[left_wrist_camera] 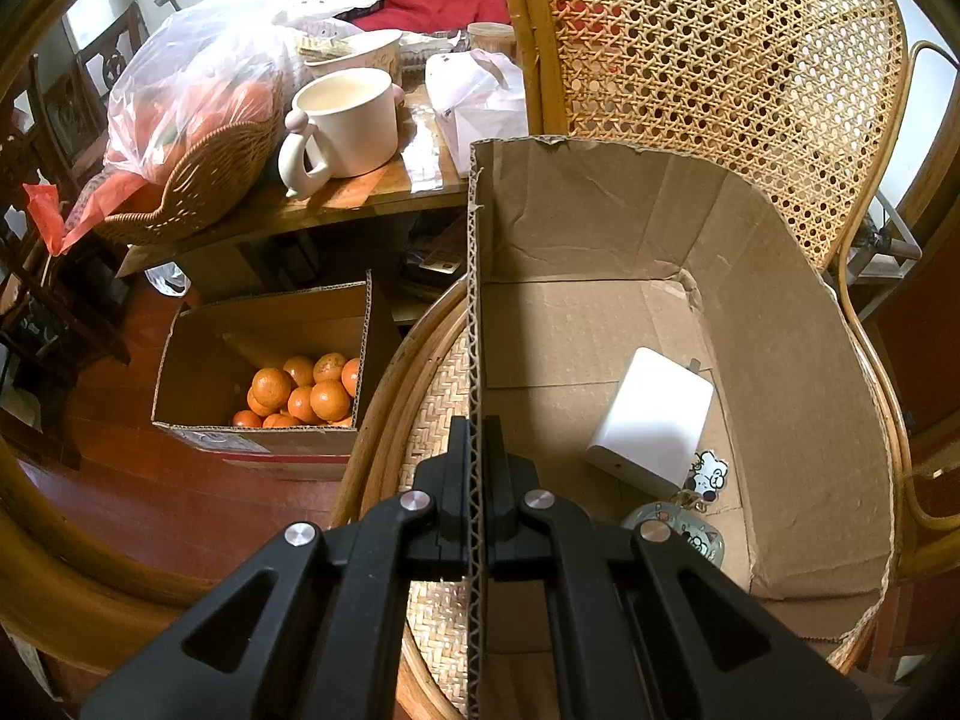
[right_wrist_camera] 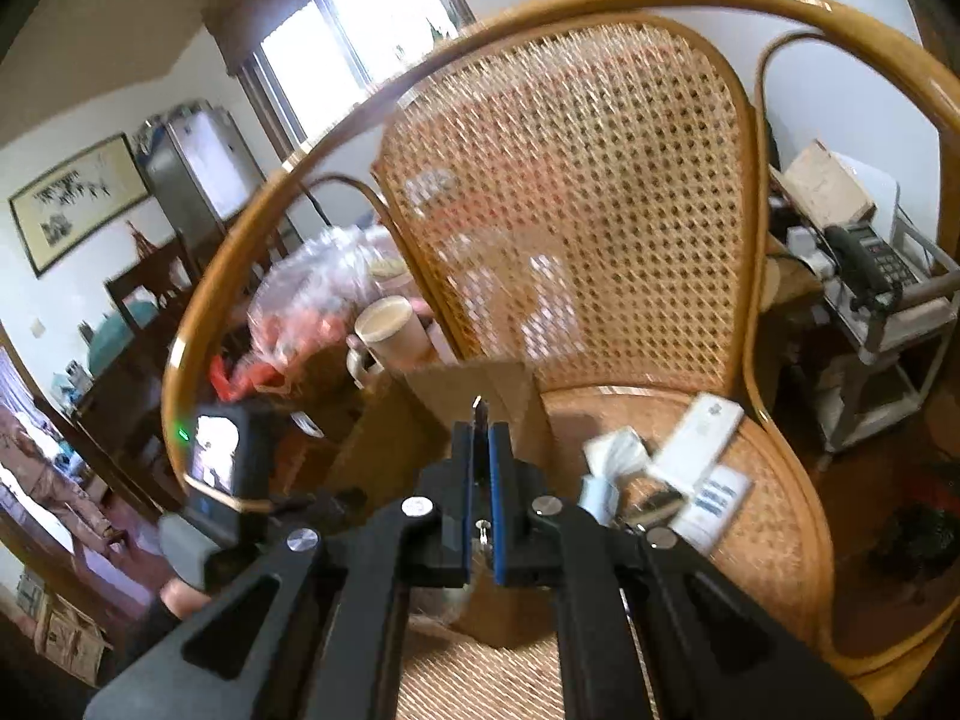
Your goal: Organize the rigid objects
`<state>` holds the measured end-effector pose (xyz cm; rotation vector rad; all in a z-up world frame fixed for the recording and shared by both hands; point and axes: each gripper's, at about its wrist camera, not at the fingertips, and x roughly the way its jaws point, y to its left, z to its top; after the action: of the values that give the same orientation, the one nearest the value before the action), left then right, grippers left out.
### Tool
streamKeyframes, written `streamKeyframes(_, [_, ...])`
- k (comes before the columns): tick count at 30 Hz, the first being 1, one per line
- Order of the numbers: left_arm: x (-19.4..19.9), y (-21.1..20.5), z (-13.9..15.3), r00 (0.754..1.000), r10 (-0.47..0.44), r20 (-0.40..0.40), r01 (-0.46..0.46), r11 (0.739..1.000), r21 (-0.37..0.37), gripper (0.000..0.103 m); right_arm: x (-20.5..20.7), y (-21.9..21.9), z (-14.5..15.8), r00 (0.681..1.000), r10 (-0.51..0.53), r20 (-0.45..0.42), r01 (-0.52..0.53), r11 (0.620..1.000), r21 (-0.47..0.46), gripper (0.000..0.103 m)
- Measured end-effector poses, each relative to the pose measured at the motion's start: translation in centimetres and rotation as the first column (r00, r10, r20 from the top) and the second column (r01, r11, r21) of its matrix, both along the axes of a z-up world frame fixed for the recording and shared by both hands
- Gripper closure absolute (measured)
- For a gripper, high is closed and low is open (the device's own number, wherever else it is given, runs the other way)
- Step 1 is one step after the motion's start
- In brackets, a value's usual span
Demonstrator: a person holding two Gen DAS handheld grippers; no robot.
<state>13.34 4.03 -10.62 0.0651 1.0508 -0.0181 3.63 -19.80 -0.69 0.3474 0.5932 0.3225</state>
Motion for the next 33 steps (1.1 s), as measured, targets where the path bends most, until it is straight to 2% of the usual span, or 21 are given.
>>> streamKeyframes(6, [0.0, 0.0, 0.0, 1.000, -0.005, 0.001, 0.005, 1.000, 0.006, 0.100, -1.0, 1.2, 2.4, 0.989, 0.057, 0.139, -0.073, 0.991, 0.114, 0.097])
streamKeyframes(9, [0.0, 0.1, 0.0, 1.000, -0.001, -0.001, 0.001, 1.000, 0.001, 0.100, -1.1, 2.4, 3.0, 0.982, 0.102, 0.162, -0.122, 0.986, 0.118, 0.097])
streamKeyframes(15, [0.0, 0.2, 0.0, 1.000, 0.003, -0.001, -0.003, 1.000, 0.002, 0.100, 0.5, 4.3, 0.5, 0.989, 0.146, 0.029, -0.148, 0.985, 0.092, 0.097])
streamKeyframes(18, [0.0, 0.2, 0.0, 1.000, 0.006, -0.002, -0.006, 1.000, -0.001, 0.100, 1.0, 4.8, -0.7, 0.990, 0.141, -0.011, -0.141, 0.989, 0.054, 0.097])
streamKeyframes(23, [0.0, 0.3, 0.0, 1.000, 0.006, -0.002, -0.006, 1.000, -0.001, 0.100, 1.6, 5.1, -1.7, 0.990, 0.135, -0.038, -0.135, 0.991, 0.006, 0.097])
streamKeyframes(33, [0.0, 0.4, 0.0, 1.000, 0.010, -0.005, -0.010, 1.000, -0.006, 0.100, 2.7, 4.8, -3.2, 0.988, 0.106, -0.116, -0.107, 0.994, -0.004, 0.095])
